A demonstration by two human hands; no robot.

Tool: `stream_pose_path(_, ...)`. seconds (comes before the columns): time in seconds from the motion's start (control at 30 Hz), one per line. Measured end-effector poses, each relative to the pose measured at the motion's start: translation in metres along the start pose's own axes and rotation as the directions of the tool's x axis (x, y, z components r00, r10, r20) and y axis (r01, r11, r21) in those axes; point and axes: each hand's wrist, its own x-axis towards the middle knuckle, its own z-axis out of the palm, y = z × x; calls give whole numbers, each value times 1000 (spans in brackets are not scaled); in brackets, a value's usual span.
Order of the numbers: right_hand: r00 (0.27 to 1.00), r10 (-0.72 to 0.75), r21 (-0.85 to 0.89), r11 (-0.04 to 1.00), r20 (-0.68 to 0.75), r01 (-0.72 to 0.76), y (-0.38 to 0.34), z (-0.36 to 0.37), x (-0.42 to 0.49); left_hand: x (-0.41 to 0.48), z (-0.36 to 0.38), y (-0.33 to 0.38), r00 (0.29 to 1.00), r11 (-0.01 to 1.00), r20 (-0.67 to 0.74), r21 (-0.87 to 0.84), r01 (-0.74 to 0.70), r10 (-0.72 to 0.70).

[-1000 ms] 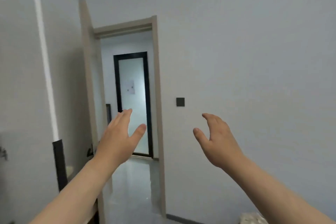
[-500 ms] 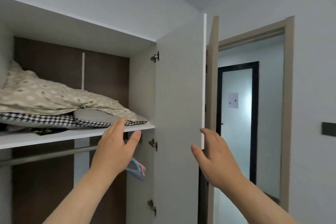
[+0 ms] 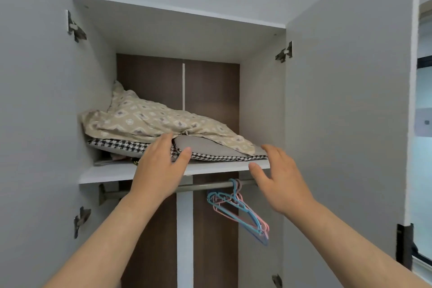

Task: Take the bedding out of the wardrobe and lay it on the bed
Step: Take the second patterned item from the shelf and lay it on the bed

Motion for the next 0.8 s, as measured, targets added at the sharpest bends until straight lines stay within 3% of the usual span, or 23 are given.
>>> stream_pose_path(0.23,998,-54,110,992,-10,55,25,70,94,69,29,-26,992,986,-116,152,70,-52)
stream_pose_path(0.47,1000,2,249,968,30,-9,54,134,191,139,66,-54,969,941,-219,287,178,-116)
stream_pose_path(0.8,1000,23,196,980,12,-25,67,212,307,255,81,-124,935,867,-330,421,266,-126)
